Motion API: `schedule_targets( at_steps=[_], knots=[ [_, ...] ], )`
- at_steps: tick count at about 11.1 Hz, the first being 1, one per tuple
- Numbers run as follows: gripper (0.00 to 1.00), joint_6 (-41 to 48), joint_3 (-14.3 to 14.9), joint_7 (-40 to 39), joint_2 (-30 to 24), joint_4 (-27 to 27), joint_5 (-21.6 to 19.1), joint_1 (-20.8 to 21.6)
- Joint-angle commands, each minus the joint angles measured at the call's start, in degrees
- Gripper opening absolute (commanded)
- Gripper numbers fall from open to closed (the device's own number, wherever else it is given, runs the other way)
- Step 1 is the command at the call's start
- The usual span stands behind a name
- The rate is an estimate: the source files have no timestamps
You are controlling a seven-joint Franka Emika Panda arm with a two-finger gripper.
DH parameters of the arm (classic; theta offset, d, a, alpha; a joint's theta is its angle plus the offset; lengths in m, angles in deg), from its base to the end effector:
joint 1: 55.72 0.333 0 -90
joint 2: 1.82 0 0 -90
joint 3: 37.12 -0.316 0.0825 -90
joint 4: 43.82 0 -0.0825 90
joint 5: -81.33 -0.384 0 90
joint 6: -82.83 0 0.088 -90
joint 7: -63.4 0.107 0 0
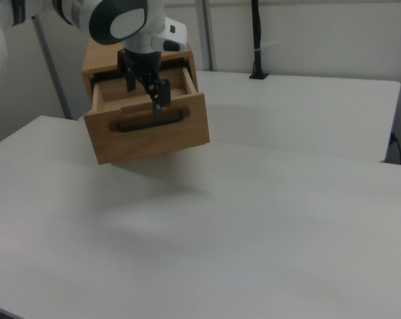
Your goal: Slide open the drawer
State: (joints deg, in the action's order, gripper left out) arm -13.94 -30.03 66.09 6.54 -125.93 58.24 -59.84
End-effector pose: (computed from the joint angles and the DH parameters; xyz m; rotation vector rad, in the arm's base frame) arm 0.6079 -0.0760 0.6239 -2.7355 0.3658 -0.1926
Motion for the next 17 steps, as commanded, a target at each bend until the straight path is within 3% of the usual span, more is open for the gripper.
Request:
schedule_targets(
  at_steps=[1, 4, 6, 11, 13, 17],
  knots=[
    [1.0, 0.7, -1.03, 0.11, -1.67, -0.95, 7.77, 1.48],
    [1.0, 1.23, -1.91, 0.73, -4.03, -1.65, 16.21, 2.63],
    [1.0, 5.16, -2.79, 0.47, -6.32, -2.7, 24.46, 5.08],
    [1.0, 6.42, -2.97, 0.21, -10.73, -8.94, 25.91, 7.46],
    [1.0, 0.47, -3.75, 0.03, -10.81, -11.75, 25.99, 7.2],
    [1.0, 0.79, -4.28, 0.29, -10.46, -11.58, 25.9, 7.28]
  ],
)
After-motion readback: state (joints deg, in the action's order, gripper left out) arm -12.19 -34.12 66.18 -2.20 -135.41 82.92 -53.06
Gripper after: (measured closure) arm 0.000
